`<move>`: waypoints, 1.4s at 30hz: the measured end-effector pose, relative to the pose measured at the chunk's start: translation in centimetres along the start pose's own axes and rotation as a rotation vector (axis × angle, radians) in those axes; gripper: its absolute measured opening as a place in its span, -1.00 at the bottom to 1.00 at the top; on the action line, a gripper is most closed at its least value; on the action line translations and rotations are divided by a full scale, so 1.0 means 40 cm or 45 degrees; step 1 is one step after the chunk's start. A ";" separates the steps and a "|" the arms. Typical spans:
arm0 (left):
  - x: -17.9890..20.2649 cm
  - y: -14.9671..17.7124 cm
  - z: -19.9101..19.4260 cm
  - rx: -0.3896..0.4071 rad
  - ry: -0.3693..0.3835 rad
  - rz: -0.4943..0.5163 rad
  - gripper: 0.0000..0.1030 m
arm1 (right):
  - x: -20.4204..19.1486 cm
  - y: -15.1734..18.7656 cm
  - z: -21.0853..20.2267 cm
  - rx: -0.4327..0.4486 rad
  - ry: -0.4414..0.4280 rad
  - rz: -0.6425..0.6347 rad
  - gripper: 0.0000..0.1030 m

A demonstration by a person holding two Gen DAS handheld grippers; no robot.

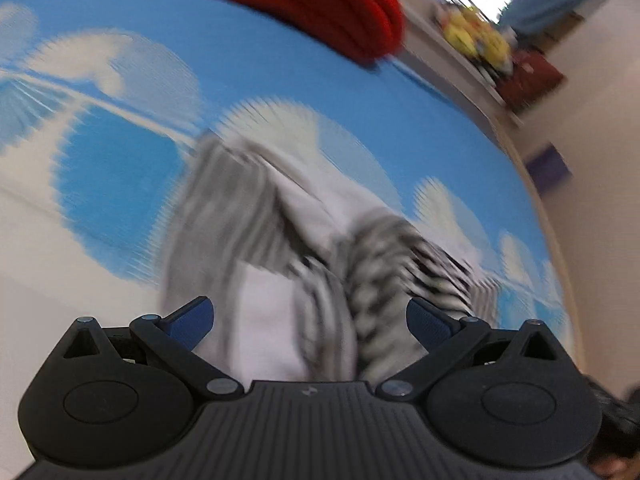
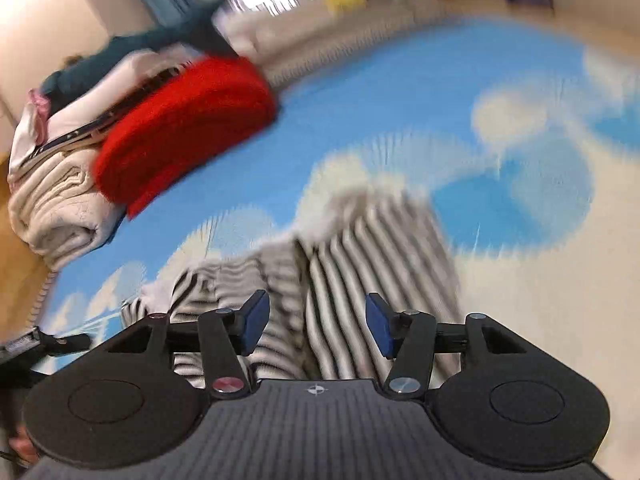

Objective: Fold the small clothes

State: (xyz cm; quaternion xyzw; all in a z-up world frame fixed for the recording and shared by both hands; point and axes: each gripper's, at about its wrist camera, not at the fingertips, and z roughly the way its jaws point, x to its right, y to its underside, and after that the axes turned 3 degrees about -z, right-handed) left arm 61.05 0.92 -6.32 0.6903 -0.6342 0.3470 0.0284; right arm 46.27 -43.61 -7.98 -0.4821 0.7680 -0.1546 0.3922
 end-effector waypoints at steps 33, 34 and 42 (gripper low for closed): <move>-0.075 0.424 -0.300 0.037 -0.316 0.208 0.99 | 0.084 0.311 -0.593 0.182 0.204 -0.243 0.53; -0.086 0.453 -0.298 0.018 -0.325 0.189 0.99 | 0.087 0.338 -0.616 0.174 0.204 -0.229 0.53; -0.137 0.560 -0.342 0.019 -0.337 0.115 0.99 | 0.047 0.503 -0.697 0.115 0.142 -0.330 0.56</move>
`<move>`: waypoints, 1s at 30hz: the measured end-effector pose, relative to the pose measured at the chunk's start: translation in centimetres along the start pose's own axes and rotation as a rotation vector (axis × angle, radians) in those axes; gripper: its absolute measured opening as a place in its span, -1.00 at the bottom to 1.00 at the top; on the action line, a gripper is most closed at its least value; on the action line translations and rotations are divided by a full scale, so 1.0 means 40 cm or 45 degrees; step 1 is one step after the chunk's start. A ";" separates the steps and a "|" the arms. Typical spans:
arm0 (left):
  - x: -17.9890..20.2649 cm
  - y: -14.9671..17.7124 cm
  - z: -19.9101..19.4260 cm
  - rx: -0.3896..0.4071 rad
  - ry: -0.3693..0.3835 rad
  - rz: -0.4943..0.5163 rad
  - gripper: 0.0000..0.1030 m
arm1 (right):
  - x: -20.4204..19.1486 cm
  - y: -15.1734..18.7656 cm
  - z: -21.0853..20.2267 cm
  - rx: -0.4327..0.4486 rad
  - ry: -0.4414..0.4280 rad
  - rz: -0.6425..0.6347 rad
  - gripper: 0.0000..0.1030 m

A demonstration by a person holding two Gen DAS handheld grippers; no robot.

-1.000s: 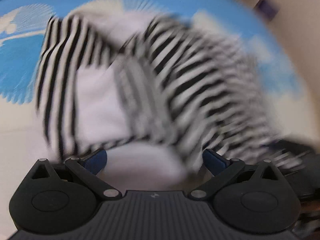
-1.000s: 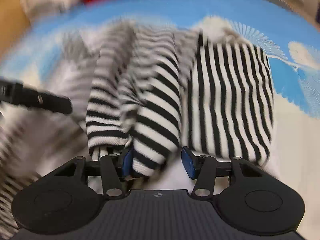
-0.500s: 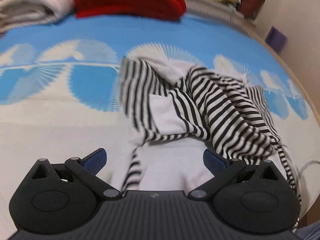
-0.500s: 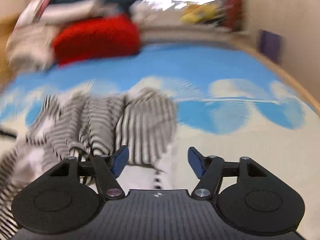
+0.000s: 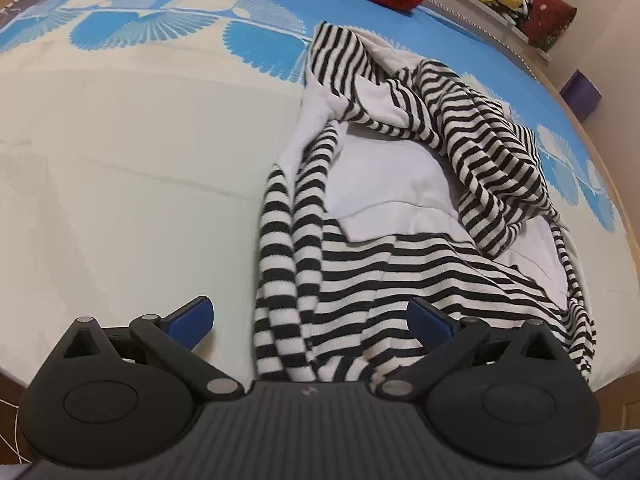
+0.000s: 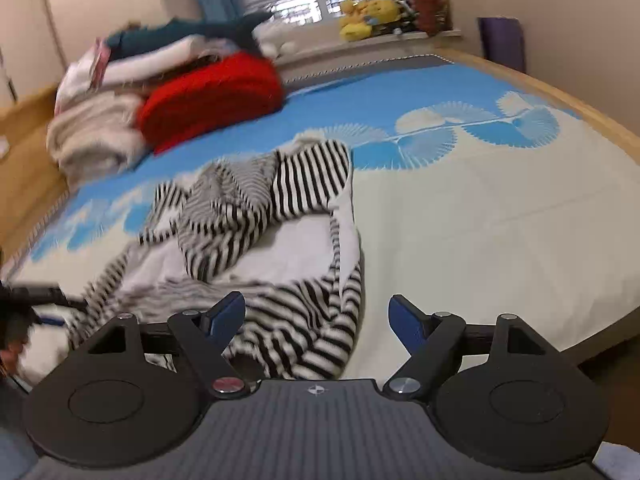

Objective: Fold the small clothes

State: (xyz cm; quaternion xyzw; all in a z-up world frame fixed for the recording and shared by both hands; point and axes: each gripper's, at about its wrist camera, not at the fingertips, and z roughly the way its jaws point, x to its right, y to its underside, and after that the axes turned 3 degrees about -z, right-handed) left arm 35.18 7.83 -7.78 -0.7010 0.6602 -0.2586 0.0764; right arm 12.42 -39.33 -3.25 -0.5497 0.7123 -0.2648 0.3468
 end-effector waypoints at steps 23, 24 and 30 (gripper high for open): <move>0.001 -0.140 -0.043 0.089 0.065 -0.074 0.99 | 0.022 -0.087 0.168 -0.116 0.020 -0.047 0.55; 0.018 -0.185 -0.060 0.129 0.073 -0.073 0.99 | 0.028 -0.144 0.170 -0.088 0.000 -0.061 0.55; 0.190 -0.486 0.002 0.169 0.196 0.003 0.99 | -0.006 -0.484 0.306 0.016 -0.185 -0.031 0.54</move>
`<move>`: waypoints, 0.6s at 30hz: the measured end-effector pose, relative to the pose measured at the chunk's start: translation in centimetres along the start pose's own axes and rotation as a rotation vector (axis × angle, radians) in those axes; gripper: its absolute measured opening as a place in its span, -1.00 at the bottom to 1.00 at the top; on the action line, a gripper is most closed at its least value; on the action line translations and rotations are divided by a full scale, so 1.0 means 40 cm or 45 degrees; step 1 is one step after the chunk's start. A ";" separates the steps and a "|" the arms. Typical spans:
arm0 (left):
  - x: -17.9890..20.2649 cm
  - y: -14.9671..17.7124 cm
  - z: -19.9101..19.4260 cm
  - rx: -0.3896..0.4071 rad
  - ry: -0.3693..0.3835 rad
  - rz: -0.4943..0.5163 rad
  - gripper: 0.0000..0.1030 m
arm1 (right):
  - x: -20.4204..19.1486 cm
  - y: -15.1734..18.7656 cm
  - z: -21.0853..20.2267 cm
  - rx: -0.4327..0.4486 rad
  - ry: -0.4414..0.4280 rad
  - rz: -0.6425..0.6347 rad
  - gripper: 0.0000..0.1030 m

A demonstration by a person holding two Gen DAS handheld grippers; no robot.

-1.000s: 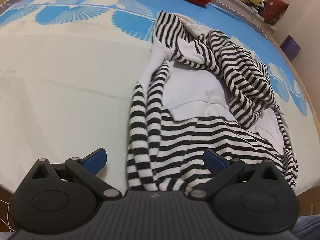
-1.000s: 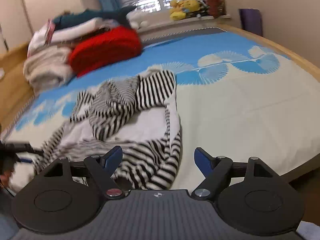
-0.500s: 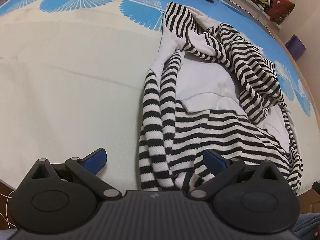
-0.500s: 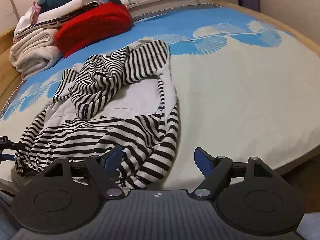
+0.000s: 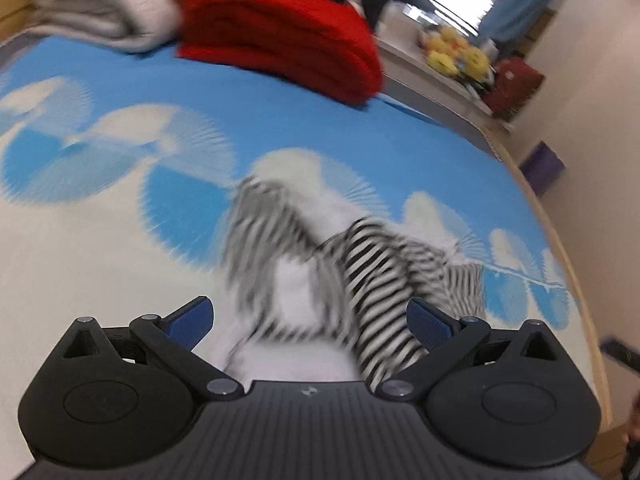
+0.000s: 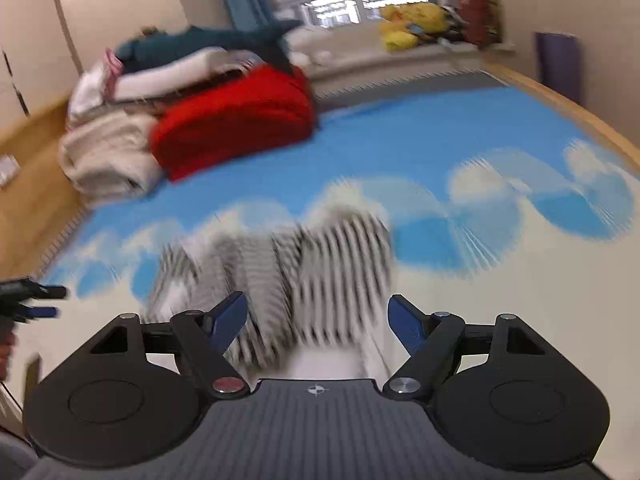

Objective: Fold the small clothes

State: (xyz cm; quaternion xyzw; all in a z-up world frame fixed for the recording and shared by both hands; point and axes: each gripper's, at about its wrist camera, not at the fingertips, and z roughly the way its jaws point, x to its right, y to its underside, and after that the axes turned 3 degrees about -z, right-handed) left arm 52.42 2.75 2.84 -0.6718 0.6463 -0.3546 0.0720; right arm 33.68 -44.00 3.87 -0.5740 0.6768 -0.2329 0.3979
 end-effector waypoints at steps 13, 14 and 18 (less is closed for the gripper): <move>0.024 -0.145 0.601 -0.356 0.153 -0.110 0.77 | -0.034 -0.125 0.794 -0.428 -0.201 0.242 0.12; 0.021 -0.149 0.615 -0.367 0.162 -0.117 0.55 | -0.033 -0.122 0.816 -0.436 -0.205 0.246 -0.10; 0.034 -0.164 0.637 -0.374 0.215 -0.012 -0.58 | -0.052 -0.117 0.839 -0.416 -0.169 0.118 -0.91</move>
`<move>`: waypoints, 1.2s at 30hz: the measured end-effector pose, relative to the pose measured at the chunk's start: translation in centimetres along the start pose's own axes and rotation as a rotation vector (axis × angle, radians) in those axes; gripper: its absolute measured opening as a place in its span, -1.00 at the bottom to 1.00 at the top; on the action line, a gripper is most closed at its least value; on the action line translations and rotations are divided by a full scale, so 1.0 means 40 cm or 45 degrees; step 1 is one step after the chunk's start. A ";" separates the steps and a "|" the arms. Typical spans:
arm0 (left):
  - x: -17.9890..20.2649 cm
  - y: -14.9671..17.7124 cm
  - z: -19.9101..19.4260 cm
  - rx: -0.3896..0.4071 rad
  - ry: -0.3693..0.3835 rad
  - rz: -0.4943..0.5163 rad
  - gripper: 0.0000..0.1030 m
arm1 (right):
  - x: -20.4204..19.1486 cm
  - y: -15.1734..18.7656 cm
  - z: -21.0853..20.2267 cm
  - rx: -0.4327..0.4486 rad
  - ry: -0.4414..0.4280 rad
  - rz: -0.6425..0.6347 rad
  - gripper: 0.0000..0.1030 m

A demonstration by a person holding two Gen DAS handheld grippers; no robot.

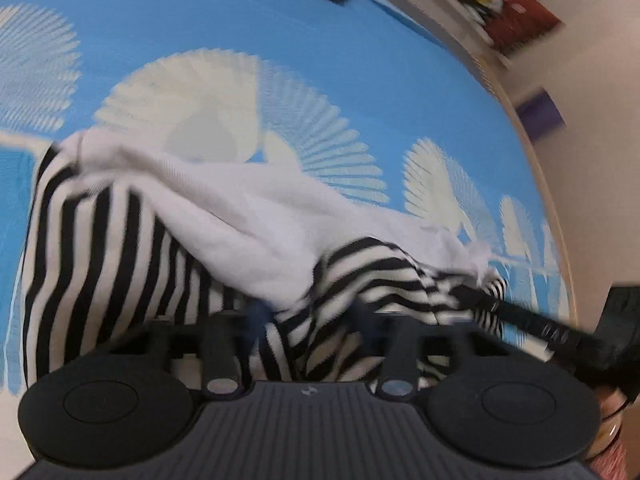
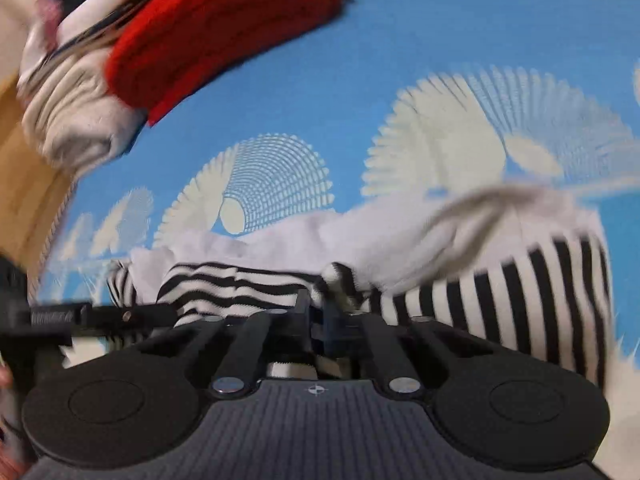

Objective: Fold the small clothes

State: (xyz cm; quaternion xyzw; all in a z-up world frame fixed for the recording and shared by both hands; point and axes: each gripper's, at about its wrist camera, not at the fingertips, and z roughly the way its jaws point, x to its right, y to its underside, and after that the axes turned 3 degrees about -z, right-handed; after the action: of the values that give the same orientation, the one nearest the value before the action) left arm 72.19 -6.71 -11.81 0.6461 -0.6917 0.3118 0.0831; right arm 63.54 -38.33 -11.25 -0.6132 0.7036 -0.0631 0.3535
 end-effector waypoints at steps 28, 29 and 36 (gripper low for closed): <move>0.129 0.274 0.038 0.169 -0.394 0.540 0.96 | -0.143 0.304 -0.066 -0.003 0.060 -0.733 -0.22; 0.139 0.285 0.035 0.172 -0.427 0.575 0.96 | -0.138 0.330 -0.047 0.010 0.097 -0.748 -0.22; 0.112 0.347 -0.209 0.224 -0.323 0.424 0.99 | -0.168 0.376 -0.282 0.172 0.140 -0.789 0.23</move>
State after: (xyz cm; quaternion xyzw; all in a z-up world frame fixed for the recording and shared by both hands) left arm 55.98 -6.37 -7.36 0.5619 -0.7638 0.2967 -0.1137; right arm 44.73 -32.50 -7.92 -0.7691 0.4957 -0.2472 0.3188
